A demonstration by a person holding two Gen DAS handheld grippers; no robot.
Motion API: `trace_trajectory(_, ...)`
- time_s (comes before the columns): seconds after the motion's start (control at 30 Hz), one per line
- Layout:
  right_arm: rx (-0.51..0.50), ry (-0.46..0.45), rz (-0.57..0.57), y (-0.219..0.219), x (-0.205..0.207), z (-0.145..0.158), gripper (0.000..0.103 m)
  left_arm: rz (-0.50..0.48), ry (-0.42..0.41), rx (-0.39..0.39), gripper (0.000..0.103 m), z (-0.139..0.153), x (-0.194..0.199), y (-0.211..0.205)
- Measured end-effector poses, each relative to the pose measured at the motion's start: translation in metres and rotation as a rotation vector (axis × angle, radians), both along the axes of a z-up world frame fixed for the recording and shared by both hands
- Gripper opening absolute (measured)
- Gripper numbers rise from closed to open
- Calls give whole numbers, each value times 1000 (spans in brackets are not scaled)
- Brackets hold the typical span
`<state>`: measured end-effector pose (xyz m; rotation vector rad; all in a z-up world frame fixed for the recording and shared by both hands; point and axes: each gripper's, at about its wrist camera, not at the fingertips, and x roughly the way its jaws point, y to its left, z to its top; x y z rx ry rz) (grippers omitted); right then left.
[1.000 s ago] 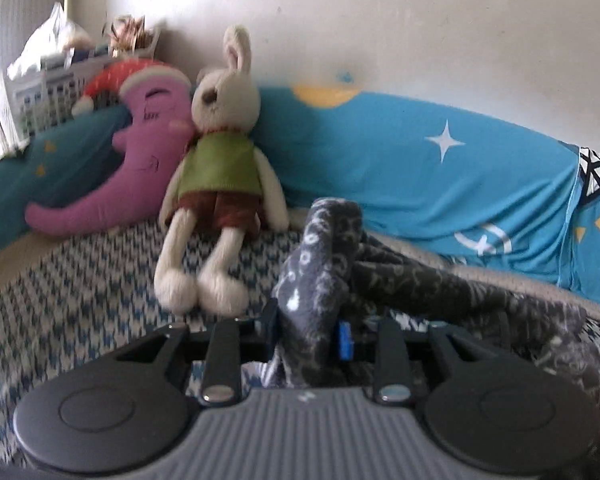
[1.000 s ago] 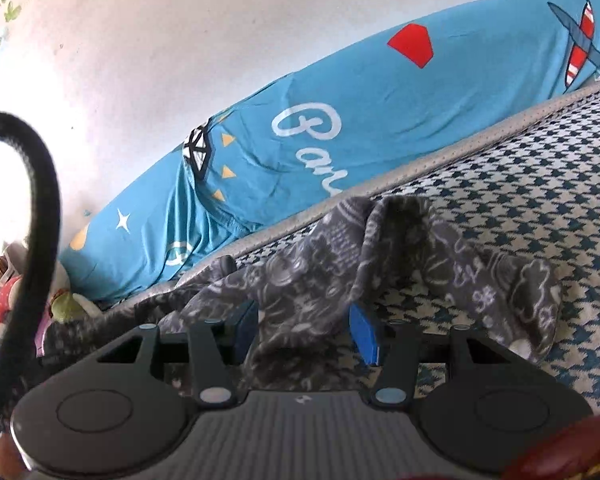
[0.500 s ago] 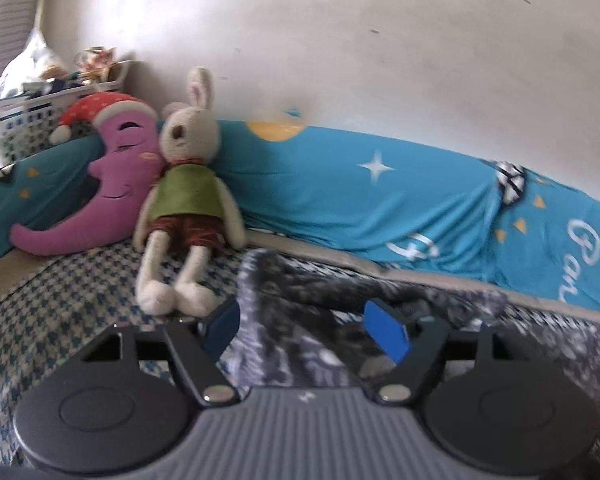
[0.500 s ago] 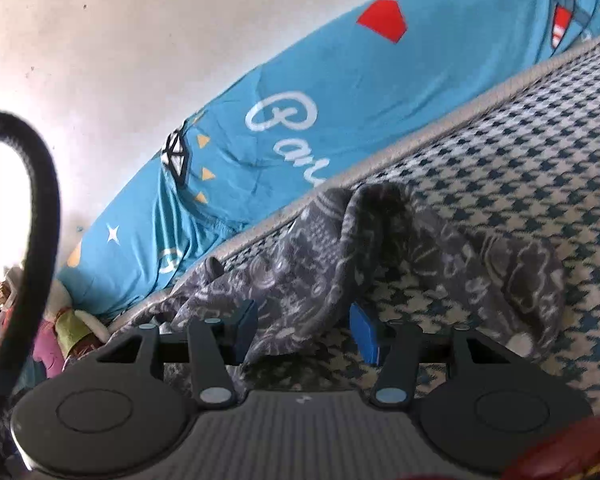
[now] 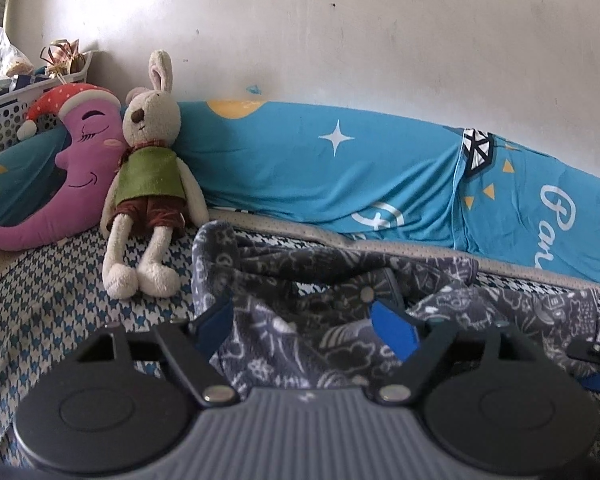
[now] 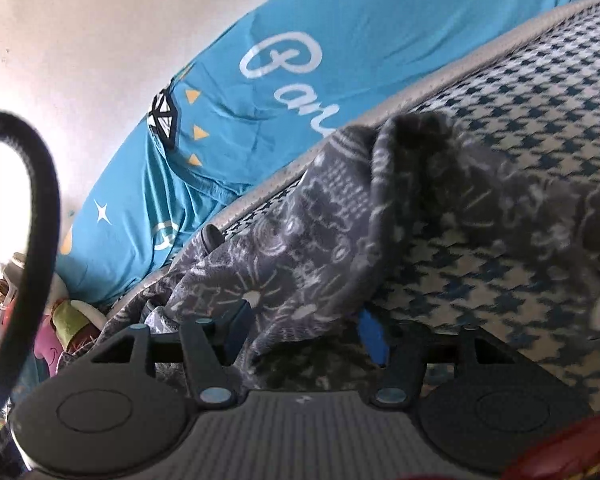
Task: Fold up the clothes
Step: 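Lay the fold flat with the left tool while the right tool grasps a fleece edge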
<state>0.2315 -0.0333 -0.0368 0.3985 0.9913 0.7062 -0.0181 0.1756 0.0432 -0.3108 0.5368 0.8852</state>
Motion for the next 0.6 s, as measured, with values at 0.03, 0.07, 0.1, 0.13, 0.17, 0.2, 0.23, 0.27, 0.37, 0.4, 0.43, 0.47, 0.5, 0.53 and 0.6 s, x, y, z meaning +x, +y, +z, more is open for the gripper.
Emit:
trace_trajectory(0.03,5,7,-1,3,1,-3,59,0,2,-6,81,-1,-1,1)
trace_trajectory(0.07,12,12,-1,6,1,-5,59,1,4,-12,81,-2,-2,2)
trace_trajectory(0.1,20,18,-2,10,2,-8,59,1,7,-19,82,-3,-2,3)
trace_trajectory(0.13,26,23,-2,12,3,-11,59,1,10,-26,83,-3,-3,4)
trace_trajectory(0.17,31,27,-1,15,4,-13,59,0,14,-33,83,-4,-3,5)
trace_trajectory(0.2,36,32,0,18,5,-15,59,-1,17,-40,83,-5,-4,6)
trace_trajectory(0.23,40,33,3,20,5,-16,58,-1,21,-45,83,-6,-4,7)
trace_trajectory(0.27,44,25,5,21,5,-16,56,-1,25,-51,83,-6,-4,8)
trace_trajectory(0.37,45,-26,19,24,2,-9,16,0,31,-67,83,-8,-4,10)
trace_trajectory(0.4,42,-50,20,24,0,-5,15,0,32,-71,83,-8,-3,10)
trace_trajectory(0.43,37,-81,14,23,-3,0,12,0,33,-76,83,-9,-3,11)
trace_trajectory(0.47,32,-112,3,21,-6,6,11,-4,35,-75,83,-9,-2,9)
trace_trajectory(0.5,28,-145,-10,18,-9,13,11,-7,36,-74,83,-9,0,8)
trace_trajectory(0.53,27,-180,-27,14,-11,21,10,-11,38,-74,83,-10,1,7)
trace_trajectory(0.6,22,-248,-63,3,-15,37,9,-18,41,-72,84,-10,3,4)
